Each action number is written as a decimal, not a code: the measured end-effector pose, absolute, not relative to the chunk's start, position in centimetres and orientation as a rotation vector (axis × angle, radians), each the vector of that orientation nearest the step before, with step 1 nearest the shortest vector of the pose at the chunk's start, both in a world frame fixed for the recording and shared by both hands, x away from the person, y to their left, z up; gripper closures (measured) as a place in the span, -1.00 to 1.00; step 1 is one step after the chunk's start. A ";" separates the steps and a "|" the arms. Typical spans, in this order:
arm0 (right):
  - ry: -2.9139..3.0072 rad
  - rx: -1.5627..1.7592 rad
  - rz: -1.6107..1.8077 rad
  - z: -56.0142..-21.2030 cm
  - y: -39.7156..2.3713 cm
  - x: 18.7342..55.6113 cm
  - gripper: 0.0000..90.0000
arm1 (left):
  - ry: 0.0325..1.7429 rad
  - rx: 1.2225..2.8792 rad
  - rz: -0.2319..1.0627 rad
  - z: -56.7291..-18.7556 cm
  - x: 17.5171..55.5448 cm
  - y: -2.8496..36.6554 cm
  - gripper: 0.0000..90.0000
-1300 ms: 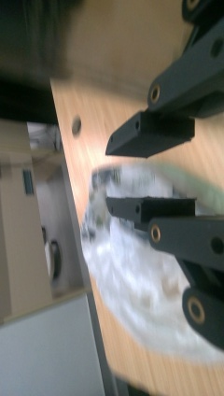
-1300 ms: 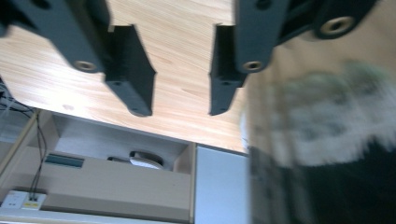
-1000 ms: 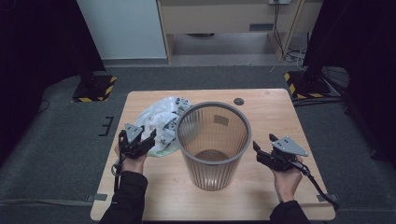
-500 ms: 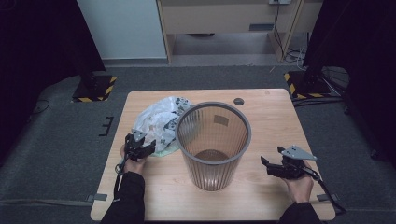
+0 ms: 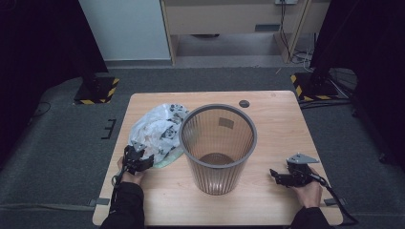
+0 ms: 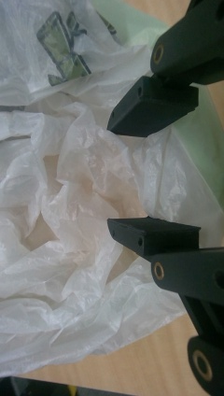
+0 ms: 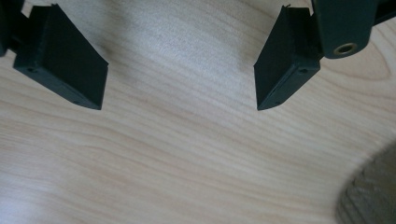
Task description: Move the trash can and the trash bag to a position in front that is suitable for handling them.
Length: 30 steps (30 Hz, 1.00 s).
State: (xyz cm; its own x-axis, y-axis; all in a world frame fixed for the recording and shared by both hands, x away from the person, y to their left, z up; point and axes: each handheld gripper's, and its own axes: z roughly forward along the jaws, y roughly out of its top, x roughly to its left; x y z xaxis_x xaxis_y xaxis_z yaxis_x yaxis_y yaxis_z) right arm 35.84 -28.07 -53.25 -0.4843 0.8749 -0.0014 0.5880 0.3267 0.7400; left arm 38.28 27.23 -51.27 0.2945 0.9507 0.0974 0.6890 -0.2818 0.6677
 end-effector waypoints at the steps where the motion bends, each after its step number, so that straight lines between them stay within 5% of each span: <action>1: 2.204 1.290 0.960 -53.4 -28.0 35.8 -0.64 | 1.455 2.056 0.661 -51.2 37.8 27.3 0.05; 18: 2.209 1.322 0.939 -53.8 -28.1 35.8 -0.87 | 1.432 2.065 0.539 -50.2 32.1 26.8 0.01; 30: 2.240 1.312 0.932 -53.9 -28.0 35.8 -0.99 | 1.315 1.834 0.711 -46.8 31.6 26.9 -0.31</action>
